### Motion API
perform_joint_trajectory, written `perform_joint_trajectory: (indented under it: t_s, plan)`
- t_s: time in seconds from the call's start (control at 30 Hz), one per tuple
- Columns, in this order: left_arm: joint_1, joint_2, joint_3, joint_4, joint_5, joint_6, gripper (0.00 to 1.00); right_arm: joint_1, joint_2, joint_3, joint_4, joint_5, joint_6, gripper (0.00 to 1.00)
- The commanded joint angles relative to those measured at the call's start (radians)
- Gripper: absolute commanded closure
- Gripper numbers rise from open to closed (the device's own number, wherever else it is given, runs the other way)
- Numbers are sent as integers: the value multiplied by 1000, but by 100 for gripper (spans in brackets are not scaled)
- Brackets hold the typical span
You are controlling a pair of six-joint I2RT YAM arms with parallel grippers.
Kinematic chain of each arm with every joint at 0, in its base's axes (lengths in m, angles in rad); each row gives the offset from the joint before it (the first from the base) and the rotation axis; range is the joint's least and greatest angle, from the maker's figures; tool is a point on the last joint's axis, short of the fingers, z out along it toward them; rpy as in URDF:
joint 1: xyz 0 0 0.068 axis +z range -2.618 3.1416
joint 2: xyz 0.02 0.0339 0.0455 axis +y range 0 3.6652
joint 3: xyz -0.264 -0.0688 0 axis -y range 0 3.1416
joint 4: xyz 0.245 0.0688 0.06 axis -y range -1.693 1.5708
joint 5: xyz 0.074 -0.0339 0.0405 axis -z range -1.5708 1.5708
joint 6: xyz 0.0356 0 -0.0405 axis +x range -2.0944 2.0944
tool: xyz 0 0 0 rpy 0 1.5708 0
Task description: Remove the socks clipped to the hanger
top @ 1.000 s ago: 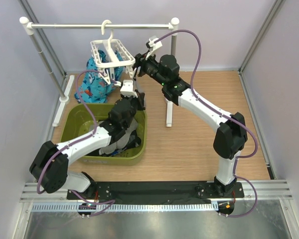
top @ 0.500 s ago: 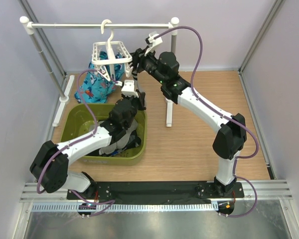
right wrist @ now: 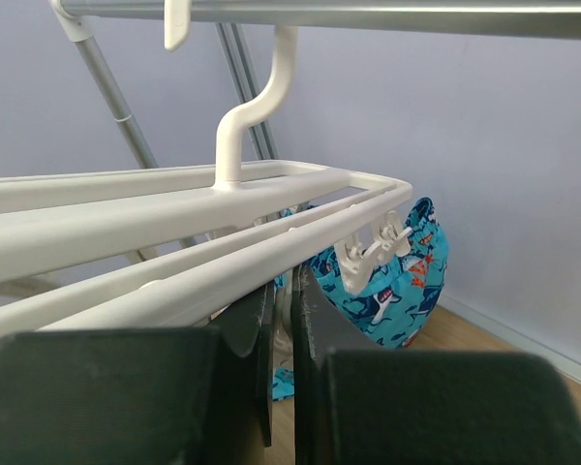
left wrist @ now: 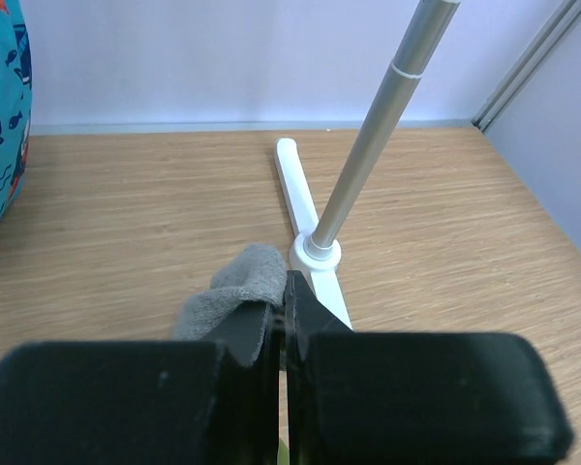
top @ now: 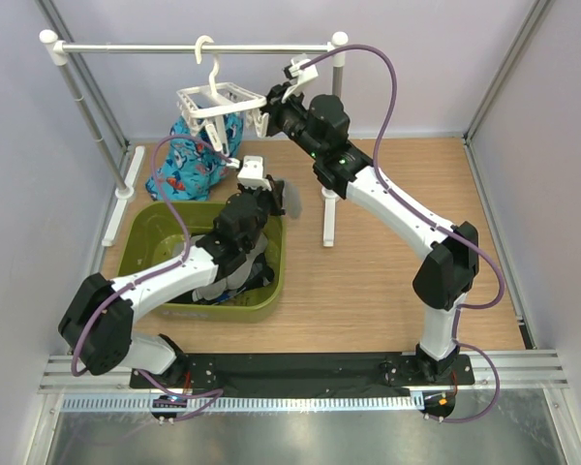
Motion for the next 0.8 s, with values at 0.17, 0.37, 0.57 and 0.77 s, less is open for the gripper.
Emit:
perform_joint_trajectory:
  t_s: [0.17, 0.37, 0.57, 0.77]
  plan:
    - [-6, -168, 44, -93, -22, -4, 100, 4, 9, 41, 5, 6, 12, 99]
    - [-6, -405, 147, -571, -57, -6, 100, -3, 10, 37, -6, 2, 29, 99]
    - [-5, -547, 208, -915, -118, -49, 100, -8, 3, 18, -7, -10, 66, 99]
    - [-2, -538, 170, -1012, -120, -81, 100, -8, -36, -34, -26, 12, 84, 57]
